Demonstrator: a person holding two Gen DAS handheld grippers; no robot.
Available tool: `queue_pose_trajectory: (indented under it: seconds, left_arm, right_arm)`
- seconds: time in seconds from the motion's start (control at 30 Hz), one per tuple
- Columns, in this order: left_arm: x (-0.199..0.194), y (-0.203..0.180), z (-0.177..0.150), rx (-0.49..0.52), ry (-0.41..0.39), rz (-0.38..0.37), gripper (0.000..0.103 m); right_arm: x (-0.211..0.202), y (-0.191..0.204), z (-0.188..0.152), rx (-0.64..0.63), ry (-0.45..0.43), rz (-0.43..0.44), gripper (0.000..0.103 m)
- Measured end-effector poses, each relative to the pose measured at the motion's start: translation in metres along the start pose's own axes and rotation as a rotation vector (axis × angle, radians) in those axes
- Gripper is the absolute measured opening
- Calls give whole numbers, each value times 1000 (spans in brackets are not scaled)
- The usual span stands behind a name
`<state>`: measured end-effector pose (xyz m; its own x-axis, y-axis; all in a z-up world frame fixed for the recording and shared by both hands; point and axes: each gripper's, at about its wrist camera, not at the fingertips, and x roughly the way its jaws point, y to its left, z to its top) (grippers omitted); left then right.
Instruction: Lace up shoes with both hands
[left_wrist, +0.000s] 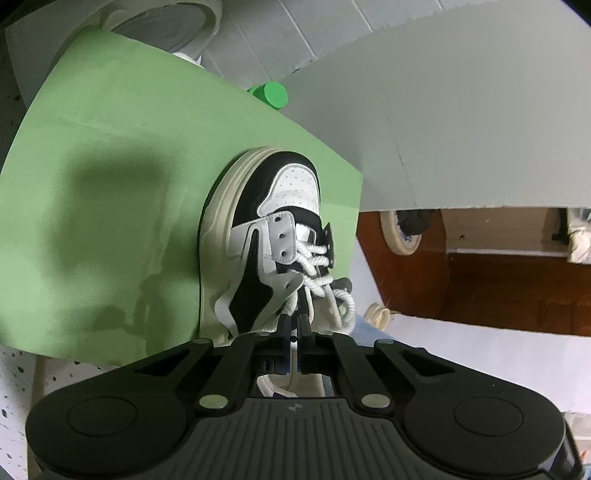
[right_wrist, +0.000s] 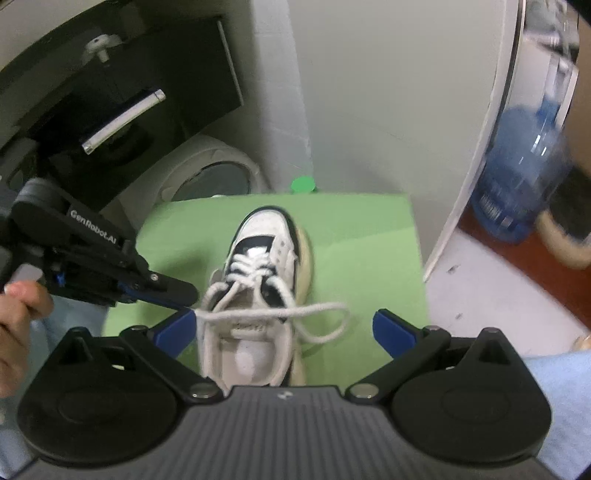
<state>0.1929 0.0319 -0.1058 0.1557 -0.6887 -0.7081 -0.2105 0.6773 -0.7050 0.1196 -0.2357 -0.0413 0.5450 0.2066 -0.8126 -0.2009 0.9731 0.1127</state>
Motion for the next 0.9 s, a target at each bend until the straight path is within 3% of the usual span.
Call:
queue_pose_trajectory:
  seconds: [0.3,0.6,0.67,0.7,0.77,0.8,0.9]
  left_arm:
    - [-13,-2,5,19,-27,-89,3]
    - [-28,-9,6,16,-54,-235,3]
    - [-30,-10,7,19,-57,-246,3]
    - [-30,-10,7,20,-58,-252,3]
    - [-31,-11,7,21,-60,-256,3]
    - [-32,-11,7,23,-61,-257,3]
    - [-32,-12,8,32,-62,-255,3]
  right_arm:
    - [-42,26,-7,-162,-240,-8,103]
    - [-41,71,-9,-557,-213,-136,100]
    - [-37,85,-11,-642,-218,-141,88]
    - [-32,93,-13,-695,-213,-156,77]
    - [-22,106,-17,-796,-208,-186,49]
    - [-16,111,-18,-839,-206,-203,28]
    - [1,121,-19,-916,-209,-245,26]
